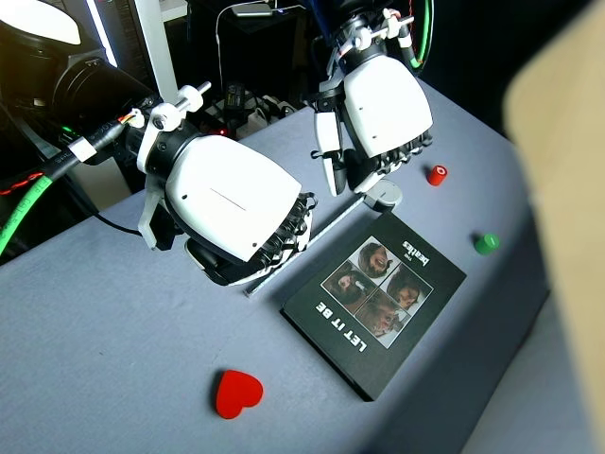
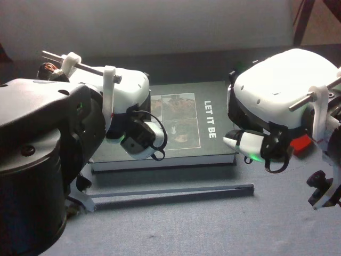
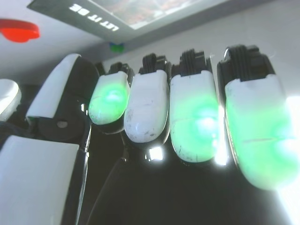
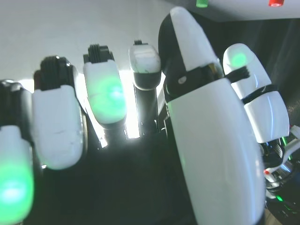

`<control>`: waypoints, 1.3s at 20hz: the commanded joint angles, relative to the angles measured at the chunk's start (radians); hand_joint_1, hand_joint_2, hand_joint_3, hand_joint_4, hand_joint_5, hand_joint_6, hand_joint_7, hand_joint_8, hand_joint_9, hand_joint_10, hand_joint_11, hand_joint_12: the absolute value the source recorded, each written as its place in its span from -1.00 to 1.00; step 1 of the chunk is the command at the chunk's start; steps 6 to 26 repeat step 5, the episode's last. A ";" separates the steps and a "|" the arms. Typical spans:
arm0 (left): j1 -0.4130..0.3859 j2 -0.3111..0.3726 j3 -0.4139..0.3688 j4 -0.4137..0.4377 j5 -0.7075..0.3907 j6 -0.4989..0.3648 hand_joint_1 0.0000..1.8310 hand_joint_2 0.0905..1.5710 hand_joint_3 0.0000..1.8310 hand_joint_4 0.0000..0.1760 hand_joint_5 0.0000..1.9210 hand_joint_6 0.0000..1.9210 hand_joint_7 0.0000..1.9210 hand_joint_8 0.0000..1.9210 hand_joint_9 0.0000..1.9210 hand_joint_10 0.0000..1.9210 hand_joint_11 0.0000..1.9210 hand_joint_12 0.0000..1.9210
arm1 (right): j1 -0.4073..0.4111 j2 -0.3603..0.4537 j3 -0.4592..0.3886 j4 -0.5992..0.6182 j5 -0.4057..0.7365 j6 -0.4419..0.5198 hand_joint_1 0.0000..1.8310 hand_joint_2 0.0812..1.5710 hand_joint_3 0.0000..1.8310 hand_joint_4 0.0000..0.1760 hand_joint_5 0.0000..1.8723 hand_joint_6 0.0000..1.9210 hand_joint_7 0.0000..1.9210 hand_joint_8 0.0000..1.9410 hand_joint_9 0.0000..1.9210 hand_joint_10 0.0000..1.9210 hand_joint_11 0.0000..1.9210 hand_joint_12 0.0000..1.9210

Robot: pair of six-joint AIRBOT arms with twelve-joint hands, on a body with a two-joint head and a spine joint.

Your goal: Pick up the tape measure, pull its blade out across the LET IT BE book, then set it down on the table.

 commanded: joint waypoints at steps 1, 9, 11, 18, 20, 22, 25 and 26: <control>-0.016 -0.001 -0.003 0.077 -0.012 -0.002 -0.23 0.72 -1.00 1.00 0.43 1.00 0.60 1.00 0.70 1.00 0.78 1.00 | 0.004 0.001 -0.006 -0.077 -0.033 0.003 0.07 0.64 -1.00 1.00 0.33 1.00 0.56 1.00 0.78 1.00 0.97 1.00; -0.028 0.004 -0.009 0.079 -0.018 0.002 -0.24 0.72 -1.00 1.00 0.42 1.00 0.60 1.00 0.69 1.00 0.76 1.00 | 0.001 0.003 -0.006 -0.076 -0.033 0.000 0.04 0.67 -1.00 1.00 0.38 1.00 0.58 1.00 0.82 1.00 1.00 1.00; -0.028 0.004 -0.009 0.079 -0.018 0.002 -0.24 0.72 -1.00 1.00 0.42 1.00 0.60 1.00 0.69 1.00 0.76 1.00 | 0.001 0.003 -0.006 -0.076 -0.033 0.000 0.04 0.67 -1.00 1.00 0.38 1.00 0.58 1.00 0.82 1.00 1.00 1.00; -0.028 0.004 -0.009 0.079 -0.018 0.002 -0.24 0.72 -1.00 1.00 0.42 1.00 0.60 1.00 0.69 1.00 0.76 1.00 | 0.001 0.003 -0.006 -0.076 -0.033 0.000 0.04 0.67 -1.00 1.00 0.38 1.00 0.58 1.00 0.82 1.00 1.00 1.00; -0.028 0.004 -0.009 0.079 -0.018 0.002 -0.24 0.72 -1.00 1.00 0.42 1.00 0.60 1.00 0.69 1.00 0.76 1.00 | 0.001 0.003 -0.006 -0.076 -0.033 0.000 0.04 0.67 -1.00 1.00 0.38 1.00 0.58 1.00 0.82 1.00 1.00 1.00; -0.028 0.004 -0.009 0.079 -0.018 0.002 -0.24 0.72 -1.00 1.00 0.42 1.00 0.60 1.00 0.69 1.00 0.76 1.00 | 0.001 0.003 -0.006 -0.076 -0.033 0.000 0.04 0.67 -1.00 1.00 0.38 1.00 0.58 1.00 0.82 1.00 1.00 1.00; -0.028 0.004 -0.009 0.079 -0.018 0.002 -0.24 0.72 -1.00 1.00 0.42 1.00 0.60 1.00 0.69 1.00 0.76 1.00 | 0.001 0.003 -0.006 -0.076 -0.033 0.000 0.04 0.67 -1.00 1.00 0.38 1.00 0.58 1.00 0.82 1.00 1.00 1.00; -0.028 0.004 -0.009 0.079 -0.018 0.002 -0.24 0.72 -1.00 1.00 0.42 1.00 0.60 1.00 0.69 1.00 0.76 1.00 | 0.001 0.003 -0.006 -0.076 -0.033 0.000 0.04 0.67 -1.00 1.00 0.38 1.00 0.58 1.00 0.82 1.00 1.00 1.00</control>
